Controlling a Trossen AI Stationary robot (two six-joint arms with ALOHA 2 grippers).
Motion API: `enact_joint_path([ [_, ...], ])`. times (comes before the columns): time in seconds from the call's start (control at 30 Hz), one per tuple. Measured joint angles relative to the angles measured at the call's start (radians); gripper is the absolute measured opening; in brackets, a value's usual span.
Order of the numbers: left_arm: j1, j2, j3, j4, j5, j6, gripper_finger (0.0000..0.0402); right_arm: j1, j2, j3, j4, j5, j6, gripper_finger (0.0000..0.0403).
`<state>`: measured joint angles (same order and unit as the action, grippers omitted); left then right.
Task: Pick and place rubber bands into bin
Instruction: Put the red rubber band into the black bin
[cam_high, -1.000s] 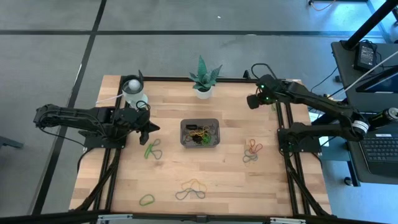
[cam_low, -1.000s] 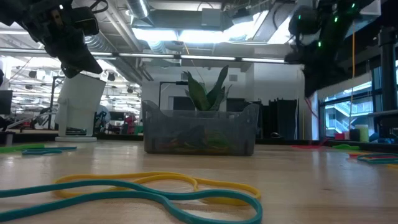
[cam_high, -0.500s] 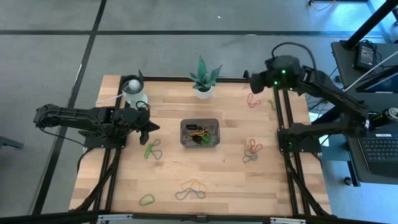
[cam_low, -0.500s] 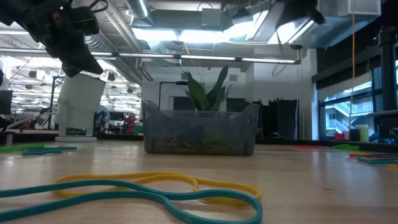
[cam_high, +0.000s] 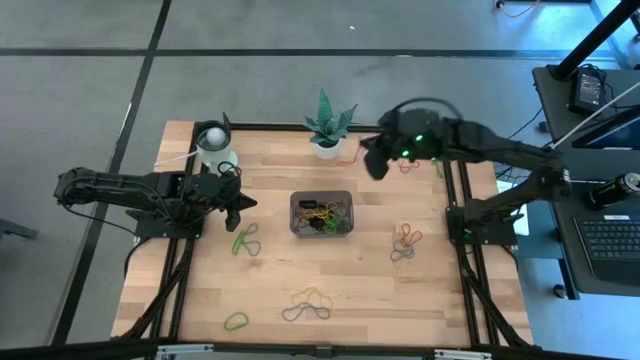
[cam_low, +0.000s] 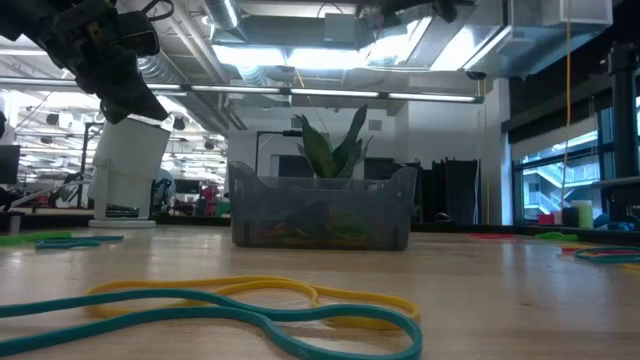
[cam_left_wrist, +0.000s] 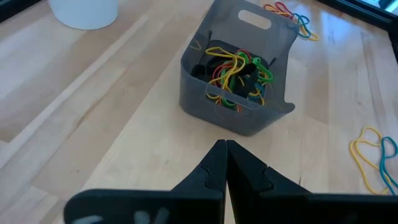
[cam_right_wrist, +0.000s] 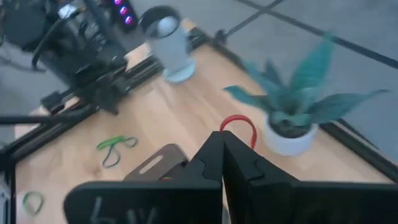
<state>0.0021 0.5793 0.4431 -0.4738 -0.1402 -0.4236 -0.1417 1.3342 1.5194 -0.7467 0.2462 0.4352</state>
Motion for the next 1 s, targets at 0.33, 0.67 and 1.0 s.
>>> enact_joint_path([
  [0.33, 0.0, 0.0, 0.0, 0.0, 0.0, 0.0, 0.0001, 0.144, 0.175, -0.001, 0.039, 0.012, -0.02, 0.0],
  [0.67, 0.0, 0.0, 0.0, 0.002, 0.003, 0.0, 0.0001, 0.195, 0.378, -0.001, 0.062, 0.016, 0.011, 0.0],
  [1.0, 0.0, 0.0, 0.0, 0.002, 0.003, 0.0, 0.0001, 0.198, 0.587, -0.001, 0.136, 0.015, 0.114, 0.0],
])
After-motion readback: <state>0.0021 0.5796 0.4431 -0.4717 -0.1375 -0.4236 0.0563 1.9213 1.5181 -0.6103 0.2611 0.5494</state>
